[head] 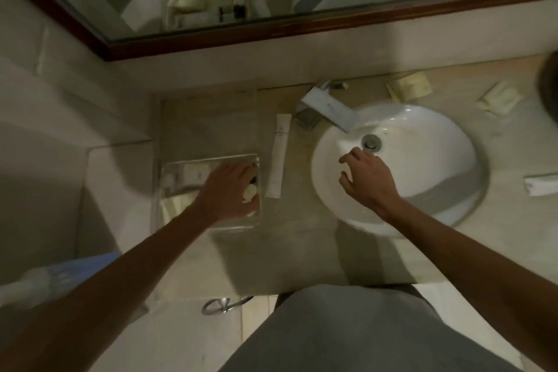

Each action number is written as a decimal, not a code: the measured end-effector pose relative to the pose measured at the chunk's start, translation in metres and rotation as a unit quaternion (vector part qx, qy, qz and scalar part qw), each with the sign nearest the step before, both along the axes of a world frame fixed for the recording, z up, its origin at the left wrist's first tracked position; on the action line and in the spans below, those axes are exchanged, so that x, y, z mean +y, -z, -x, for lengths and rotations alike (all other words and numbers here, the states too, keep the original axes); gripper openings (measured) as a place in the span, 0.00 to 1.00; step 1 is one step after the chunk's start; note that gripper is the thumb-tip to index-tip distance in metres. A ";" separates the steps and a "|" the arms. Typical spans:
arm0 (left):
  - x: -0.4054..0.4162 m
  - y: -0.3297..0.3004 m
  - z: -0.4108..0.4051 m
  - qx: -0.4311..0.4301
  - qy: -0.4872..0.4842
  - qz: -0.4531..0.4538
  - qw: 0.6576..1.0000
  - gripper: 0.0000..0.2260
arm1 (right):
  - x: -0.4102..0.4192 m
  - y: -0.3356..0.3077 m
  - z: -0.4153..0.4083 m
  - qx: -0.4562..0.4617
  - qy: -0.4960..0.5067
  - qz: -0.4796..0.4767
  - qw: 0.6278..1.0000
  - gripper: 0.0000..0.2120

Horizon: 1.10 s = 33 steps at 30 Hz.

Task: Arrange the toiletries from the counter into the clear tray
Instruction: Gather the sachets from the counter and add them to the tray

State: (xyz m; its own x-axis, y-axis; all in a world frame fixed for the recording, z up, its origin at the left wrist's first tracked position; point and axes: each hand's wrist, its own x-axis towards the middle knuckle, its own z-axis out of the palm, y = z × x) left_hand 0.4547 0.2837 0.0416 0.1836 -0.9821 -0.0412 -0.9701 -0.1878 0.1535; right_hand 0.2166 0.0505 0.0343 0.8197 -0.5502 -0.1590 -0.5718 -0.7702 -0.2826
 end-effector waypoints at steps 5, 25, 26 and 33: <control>-0.150 0.004 0.098 0.052 0.105 0.103 0.988 0.16 | -0.076 0.001 0.054 0.010 0.083 0.025 0.996 0.14; -0.476 0.086 0.157 0.115 -0.171 -0.076 0.976 0.36 | -0.240 0.034 0.232 -0.023 0.235 -0.046 0.971 0.12; -0.481 0.088 0.164 0.126 -0.177 -0.065 0.974 0.35 | -0.242 0.036 0.235 -0.028 0.235 -0.047 0.970 0.12; -0.537 0.073 0.255 0.072 -0.096 0.015 0.993 0.26 | -0.243 0.043 0.248 -0.053 0.254 -0.065 0.964 0.11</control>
